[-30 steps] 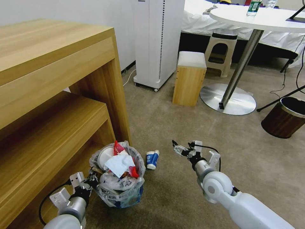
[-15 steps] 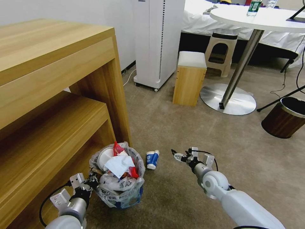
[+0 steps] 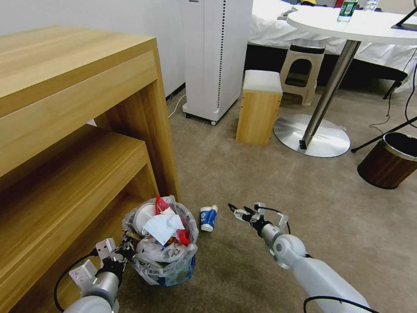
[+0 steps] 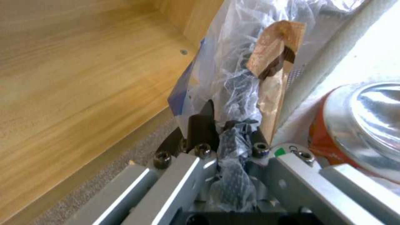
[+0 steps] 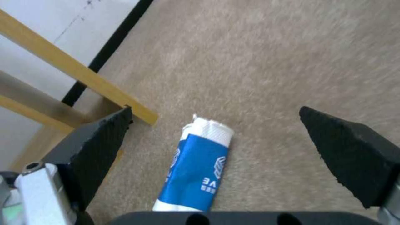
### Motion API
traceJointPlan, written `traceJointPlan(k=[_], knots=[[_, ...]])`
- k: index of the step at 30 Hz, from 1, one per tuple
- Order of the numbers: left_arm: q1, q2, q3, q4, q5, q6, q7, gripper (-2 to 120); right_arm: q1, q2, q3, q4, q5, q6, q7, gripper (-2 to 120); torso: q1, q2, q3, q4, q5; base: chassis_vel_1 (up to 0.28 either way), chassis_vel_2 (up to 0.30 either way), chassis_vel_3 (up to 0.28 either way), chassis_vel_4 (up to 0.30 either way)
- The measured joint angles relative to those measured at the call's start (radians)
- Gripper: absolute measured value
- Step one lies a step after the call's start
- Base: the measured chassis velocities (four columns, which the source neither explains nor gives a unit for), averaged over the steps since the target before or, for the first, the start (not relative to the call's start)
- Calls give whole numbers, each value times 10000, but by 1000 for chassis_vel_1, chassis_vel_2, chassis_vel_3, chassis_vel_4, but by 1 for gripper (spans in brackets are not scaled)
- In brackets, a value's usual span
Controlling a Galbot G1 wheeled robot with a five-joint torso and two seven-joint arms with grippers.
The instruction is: Pick up the trash bin and place the garbage on the floor into it.
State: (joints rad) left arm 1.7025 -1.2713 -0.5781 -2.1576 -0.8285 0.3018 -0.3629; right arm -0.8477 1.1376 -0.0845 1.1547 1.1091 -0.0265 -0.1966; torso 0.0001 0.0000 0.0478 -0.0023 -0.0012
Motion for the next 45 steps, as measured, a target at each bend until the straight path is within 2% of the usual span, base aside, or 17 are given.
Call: traceJointPlan(k=[3, 15, 26, 41, 45], knots=[[14, -122, 72, -10, 88, 0, 0, 1, 336, 671, -153, -836, -83, 53, -332, 100, 0, 0, 0, 2, 1, 0, 0, 0, 0], [-14, -108, 77, -75, 65, -1, -11, 1, 628, 1685, -262, -1935, -391, 98, -356, 100, 0, 0, 0, 1, 1, 0, 0, 0, 0], [23, -41, 99, -129, 32, -41, -16, 1, 1087, 2159, -370, -2767, -599, 305, -527, 96, 0, 0, 0, 1, 2, 0, 0, 0, 0], [12, -52, 152, -184, 11, -82, -33, 1, 1389, 2755, -490, -3933, -931, 428, -675, 96, 0, 0, 0, 1, 4, 0, 0, 0, 0], [11, -63, 179, -169, 16, -94, -33, 1, 1495, 2972, -485, -4274, -1072, 540, -654, 89, 0, 0, 0, 0, 4, 0, 0, 0, 0]])
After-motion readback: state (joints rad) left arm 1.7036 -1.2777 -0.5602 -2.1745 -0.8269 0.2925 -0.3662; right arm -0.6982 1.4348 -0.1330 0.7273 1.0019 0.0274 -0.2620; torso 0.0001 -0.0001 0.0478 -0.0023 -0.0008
